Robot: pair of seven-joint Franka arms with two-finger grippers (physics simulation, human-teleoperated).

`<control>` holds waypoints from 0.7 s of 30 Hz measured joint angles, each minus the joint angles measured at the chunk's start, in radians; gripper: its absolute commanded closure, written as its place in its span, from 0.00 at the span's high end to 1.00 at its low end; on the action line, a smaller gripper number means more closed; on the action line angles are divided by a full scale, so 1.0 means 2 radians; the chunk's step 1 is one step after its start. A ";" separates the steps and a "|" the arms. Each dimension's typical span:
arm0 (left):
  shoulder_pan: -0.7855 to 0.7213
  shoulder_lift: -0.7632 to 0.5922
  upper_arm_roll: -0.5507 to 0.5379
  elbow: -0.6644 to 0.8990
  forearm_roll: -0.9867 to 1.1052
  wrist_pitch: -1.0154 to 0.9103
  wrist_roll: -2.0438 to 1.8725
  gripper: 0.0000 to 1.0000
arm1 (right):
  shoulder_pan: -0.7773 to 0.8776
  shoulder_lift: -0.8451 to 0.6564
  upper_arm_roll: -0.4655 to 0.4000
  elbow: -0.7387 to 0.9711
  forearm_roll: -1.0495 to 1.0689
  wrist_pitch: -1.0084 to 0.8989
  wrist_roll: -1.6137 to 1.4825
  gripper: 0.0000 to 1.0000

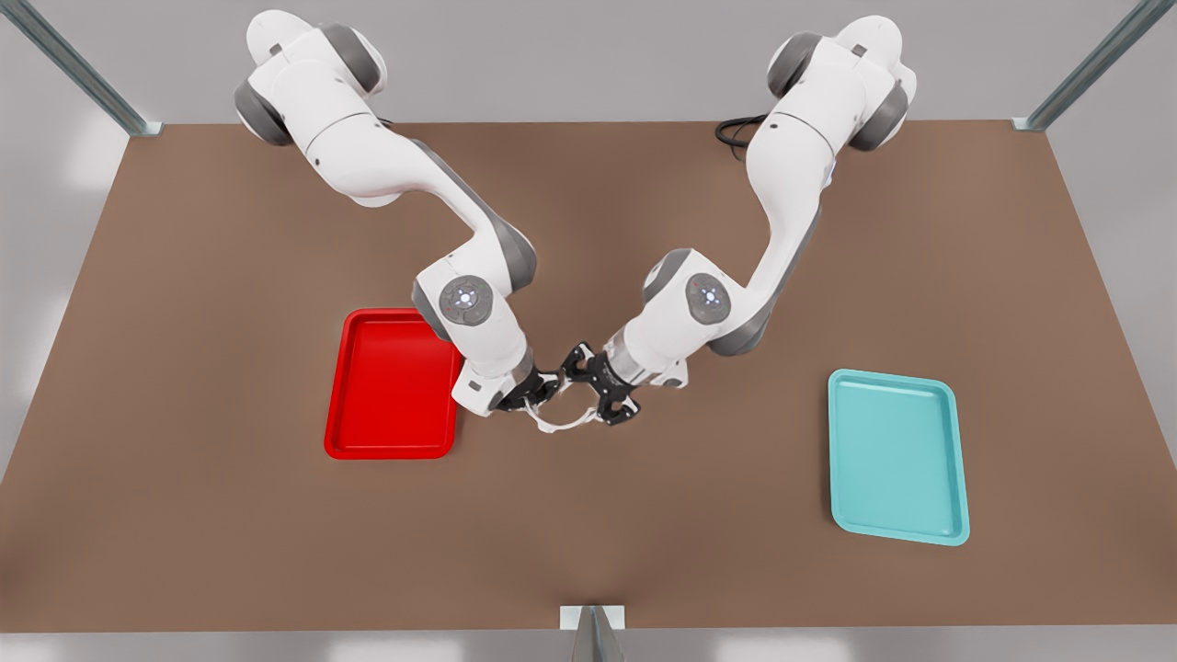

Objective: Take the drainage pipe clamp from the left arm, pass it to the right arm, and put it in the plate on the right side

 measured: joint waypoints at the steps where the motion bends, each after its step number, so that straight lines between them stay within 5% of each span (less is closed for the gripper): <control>1: 0.011 -0.005 -0.010 0.000 0.000 -0.017 -0.003 1.00 | -0.013 -0.021 0.000 -0.032 0.000 0.001 0.001 0.21; 7: 0.103 -0.034 -0.033 0.004 -0.022 -0.152 0.022 1.00 | -0.145 -0.119 0.006 -0.197 -0.001 0.021 -0.005 0.21; 11: 0.238 -0.040 -0.032 0.006 0.018 -0.259 0.133 1.00 | -0.250 -0.118 0.018 -0.215 0.001 0.034 -0.036 0.21; 15: 0.296 -0.095 -0.018 0.007 0.116 -0.328 0.342 1.00 | -0.285 -0.102 0.019 -0.225 0.001 0.037 -0.065 0.21; 21: 0.217 -0.274 0.103 -0.087 0.153 -0.374 0.640 0.97 | -0.296 -0.121 0.033 -0.294 0.000 0.040 -0.098 0.21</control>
